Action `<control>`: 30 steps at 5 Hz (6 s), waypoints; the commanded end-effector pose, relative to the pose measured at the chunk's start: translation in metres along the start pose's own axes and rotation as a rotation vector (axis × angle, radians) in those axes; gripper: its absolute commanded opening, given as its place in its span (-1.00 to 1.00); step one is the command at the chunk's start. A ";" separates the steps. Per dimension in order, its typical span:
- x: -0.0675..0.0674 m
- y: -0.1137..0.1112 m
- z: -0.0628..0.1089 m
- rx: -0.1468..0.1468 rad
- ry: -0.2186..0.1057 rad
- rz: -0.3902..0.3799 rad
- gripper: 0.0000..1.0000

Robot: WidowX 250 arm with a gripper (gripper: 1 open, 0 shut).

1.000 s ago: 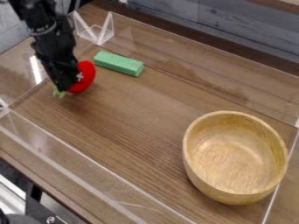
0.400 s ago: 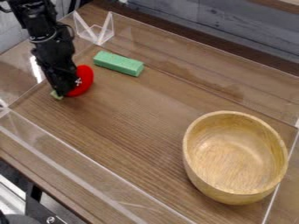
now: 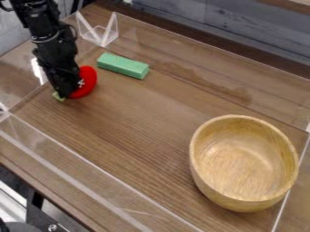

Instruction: Move the red object to the left side of the table

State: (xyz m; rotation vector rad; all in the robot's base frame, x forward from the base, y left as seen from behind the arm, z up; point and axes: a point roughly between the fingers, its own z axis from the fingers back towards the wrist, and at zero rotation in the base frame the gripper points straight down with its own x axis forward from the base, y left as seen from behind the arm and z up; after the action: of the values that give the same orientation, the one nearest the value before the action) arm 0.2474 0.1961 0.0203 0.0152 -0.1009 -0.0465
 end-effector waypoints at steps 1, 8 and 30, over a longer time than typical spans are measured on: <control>-0.002 -0.001 -0.007 -0.008 0.030 0.005 -1.00; -0.004 0.004 -0.007 -0.030 0.142 -0.001 -1.00; 0.006 -0.005 0.005 -0.039 0.292 0.044 -1.00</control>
State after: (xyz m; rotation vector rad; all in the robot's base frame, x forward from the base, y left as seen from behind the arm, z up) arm 0.2526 0.1915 0.0205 -0.0290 0.2029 -0.0101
